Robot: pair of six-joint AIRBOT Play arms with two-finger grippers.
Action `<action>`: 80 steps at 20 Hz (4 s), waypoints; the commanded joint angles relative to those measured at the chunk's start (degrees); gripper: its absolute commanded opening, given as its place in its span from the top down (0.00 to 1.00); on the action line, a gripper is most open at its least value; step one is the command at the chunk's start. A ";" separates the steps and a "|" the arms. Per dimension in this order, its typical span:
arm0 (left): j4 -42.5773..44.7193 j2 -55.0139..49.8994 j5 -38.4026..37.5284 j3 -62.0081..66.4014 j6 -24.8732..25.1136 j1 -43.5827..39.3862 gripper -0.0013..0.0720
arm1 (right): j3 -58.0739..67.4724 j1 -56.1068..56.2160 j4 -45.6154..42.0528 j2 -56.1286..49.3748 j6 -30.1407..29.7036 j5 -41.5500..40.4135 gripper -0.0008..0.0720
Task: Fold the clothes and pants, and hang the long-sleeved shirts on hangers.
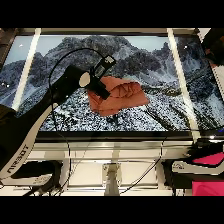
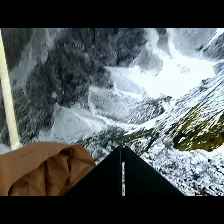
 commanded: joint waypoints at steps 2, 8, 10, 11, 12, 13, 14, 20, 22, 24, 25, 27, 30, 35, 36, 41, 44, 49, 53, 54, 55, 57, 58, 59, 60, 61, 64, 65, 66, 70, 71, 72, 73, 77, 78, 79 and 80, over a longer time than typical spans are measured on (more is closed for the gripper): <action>5.29 0.46 -1.42 -0.59 -4.15 2.91 0.96 | -6.80 4.04 0.68 -0.70 -3.93 3.30 0.98; -10.47 8.15 3.43 -18.10 -3.96 16.48 0.96 | -35.47 4.42 21.27 -0.66 -13.57 8.37 0.98; -21.64 12.22 5.73 -27.71 -0.92 22.14 0.96 | -43.30 4.42 22.99 -0.66 -15.08 8.26 0.98; -27.76 13.53 5.97 -31.78 1.07 24.46 0.96 | -46.86 4.46 24.50 -0.66 -15.43 8.13 0.98; -33.94 14.23 5.99 -35.43 3.15 26.38 0.96 | -49.72 4.61 25.46 -0.66 -15.43 7.23 0.98; -39.76 14.25 6.62 -38.82 3.93 27.91 0.96 | -52.13 4.92 25.62 -0.66 -15.30 4.20 0.97; -44.68 14.03 8.48 -41.70 3.91 28.74 0.96 | -53.75 5.49 25.55 -0.66 -15.30 0.31 0.96; -63.58 10.27 23.15 -45.57 4.11 26.77 0.17 | -54.12 12.09 27.04 -0.66 -10.12 -13.73 0.22; -65.68 8.24 24.13 -45.55 4.44 25.79 0.17 | -54.12 14.80 27.10 -0.66 -9.07 -15.67 0.19; -65.99 6.34 24.98 -45.55 4.42 25.29 0.17 | -54.12 17.29 27.10 -0.66 -8.61 -18.82 0.13; -66.82 5.49 25.44 -45.55 4.42 25.22 0.17 | -54.12 18.27 27.12 -0.66 -8.61 -20.74 0.13; -69.00 4.11 25.88 -45.55 4.42 25.20 0.18 | -54.12 20.06 27.41 -0.66 -8.59 -24.33 0.14; -70.42 2.34 26.05 -45.38 4.42 25.09 0.19 | -54.12 22.27 27.56 -0.66 -5.95 -28.28 0.14; -74.31 -1.20 26.01 -43.08 4.42 23.87 0.58 | -54.12 24.92 27.58 -0.66 -5.57 -32.41 0.15; -74.55 -1.49 26.01 -42.97 4.42 23.80 0.85 | -54.12 25.16 27.54 -0.66 -5.57 -32.50 0.15; -74.47 -1.18 25.97 -42.71 4.50 23.93 0.96 | -54.12 25.18 27.52 -0.66 -5.55 -33.92 0.35; -74.47 -0.02 25.77 -42.58 7.93 23.91 0.96 | -54.12 25.18 27.43 -0.66 -4.70 -37.33 0.65; -74.01 1.05 25.55 -42.10 13.66 24.26 0.97 | -54.12 25.16 26.77 -0.66 -2.38 -40.63 0.97; -65.75 1.05 23.82 -35.12 13.97 27.26 0.97 | -54.12 25.11 22.34 -0.66 2.34 -40.19 0.98; -62.60 1.05 22.67 -32.06 13.18 28.46 0.97 | -54.12 25.11 20.37 -0.66 4.17 -40.22 0.98; -58.80 1.05 21.59 -28.87 11.32 29.57 0.97 | -54.12 25.11 18.34 -0.66 5.60 -40.19 0.98; -47.52 1.03 18.03 -21.84 4.90 31.52 0.97 | -54.12 25.11 15.37 -0.66 7.48 -40.17 0.98; -39.71 1.03 15.45 -18.21 1.73 32.13 0.97 | -54.12 25.11 14.58 -0.66 7.82 -40.15 0.98; -32.09 1.03 13.40 -15.15 -1.51 32.28 0.97 | -54.12 25.11 14.53 -0.66 7.82 -39.91 0.98; -24.94 1.03 11.87 -12.50 -4.68 32.26 0.97 | -54.12 25.14 14.64 -0.66 7.82 -39.32 0.98; -20.96 1.03 11.50 -10.78 -5.57 32.06 0.97 | -54.12 25.16 14.71 -0.66 7.82 -37.88 0.98; -19.52 0.85 15.21 -9.22 -5.51 31.89 0.96 | -54.12 25.20 14.86 -0.66 7.67 -30.01 0.98; -19.52 0.57 17.75 -9.25 -5.49 31.63 0.96 | -54.12 25.20 14.88 -0.66 7.67 -27.45 0.98; -19.50 0.17 20.52 -9.25 -5.49 31.19 0.95 | -54.12 25.18 14.88 -0.66 7.67 -25.55 0.98; -19.50 -0.81 26.60 -9.25 -5.29 29.77 0.31 | -54.10 25.18 15.63 -0.66 7.65 -24.26 0.97; -19.47 -0.81 25.73 -9.25 -5.27 29.75 0.32 | -54.12 25.18 16.37 -0.66 7.65 -24.68 0.97; -19.47 -0.81 24.52 -9.25 -5.27 29.79 0.32 | -54.10 25.18 16.96 -0.66 7.65 -25.14 0.97; -19.47 -0.81 22.82 -9.25 -5.29 30.01 0.38 | -54.10 25.18 17.40 -0.63 7.67 -25.57 0.97; -19.08 -0.66 14.51 -9.31 -5.09 30.77 0.96 | -54.05 25.18 19.28 -0.42 7.23 -25.97 0.97; -19.08 -0.26 13.18 -9.66 -5.09 30.77 0.97 | -54.05 25.16 20.63 -0.35 5.11 -26.23 0.98; -19.10 0.66 11.87 -10.80 -5.07 30.75 0.97 | -54.03 25.14 21.97 -0.26 2.67 -26.34 0.98; -19.26 2.08 11.37 -12.98 -5.07 30.77 0.97 | -53.90 25.11 22.86 -0.22 1.33 -26.29 0.98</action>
